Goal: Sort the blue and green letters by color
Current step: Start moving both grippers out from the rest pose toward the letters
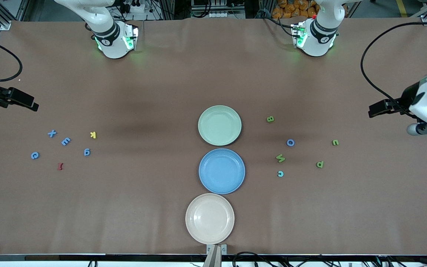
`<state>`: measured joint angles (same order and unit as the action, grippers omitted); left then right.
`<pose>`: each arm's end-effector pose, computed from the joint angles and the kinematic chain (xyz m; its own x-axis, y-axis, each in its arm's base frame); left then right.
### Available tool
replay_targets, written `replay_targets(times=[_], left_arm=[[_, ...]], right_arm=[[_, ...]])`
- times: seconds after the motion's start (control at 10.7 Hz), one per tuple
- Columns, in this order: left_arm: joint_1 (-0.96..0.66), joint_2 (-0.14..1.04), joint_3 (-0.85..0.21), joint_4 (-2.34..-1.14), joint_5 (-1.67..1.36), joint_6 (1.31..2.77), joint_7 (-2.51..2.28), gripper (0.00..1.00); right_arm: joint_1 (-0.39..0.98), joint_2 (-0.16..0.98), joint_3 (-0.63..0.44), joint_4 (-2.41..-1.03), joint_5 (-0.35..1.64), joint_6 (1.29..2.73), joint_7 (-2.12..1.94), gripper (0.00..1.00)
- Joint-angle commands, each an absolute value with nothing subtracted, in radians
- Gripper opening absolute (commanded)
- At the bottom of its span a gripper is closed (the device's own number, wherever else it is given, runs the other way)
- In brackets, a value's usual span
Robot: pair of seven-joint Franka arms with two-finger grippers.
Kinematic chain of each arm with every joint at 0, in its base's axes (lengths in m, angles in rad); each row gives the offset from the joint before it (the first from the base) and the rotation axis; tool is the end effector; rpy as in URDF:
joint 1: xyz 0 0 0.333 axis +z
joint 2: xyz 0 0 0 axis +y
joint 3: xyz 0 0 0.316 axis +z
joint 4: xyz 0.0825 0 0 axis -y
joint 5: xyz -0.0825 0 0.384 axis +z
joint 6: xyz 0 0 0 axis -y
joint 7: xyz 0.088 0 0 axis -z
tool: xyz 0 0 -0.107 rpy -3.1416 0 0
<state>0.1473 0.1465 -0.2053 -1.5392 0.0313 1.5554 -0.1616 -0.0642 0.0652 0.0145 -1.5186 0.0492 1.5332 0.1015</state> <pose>0.5910 -0.0230 0.5556 0.9868 0.1027 -0.1250 0.1008 -0.9947 -0.0217 0.5700 -0.0232 0.6093 0.9874 -0.1486 -0.0553 -0.1511 -0.9875 -0.0447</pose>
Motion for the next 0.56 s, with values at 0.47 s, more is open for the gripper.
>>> replay_targets(times=[0.47], left_arm=[[0.158, 0.162, -0.222, -1.856, 0.046, 1.905, -0.15, 1.0]], right_arm=[[-0.1, 0.057, 0.015, -1.598, 0.052, 1.548, 0.112, 1.0]])
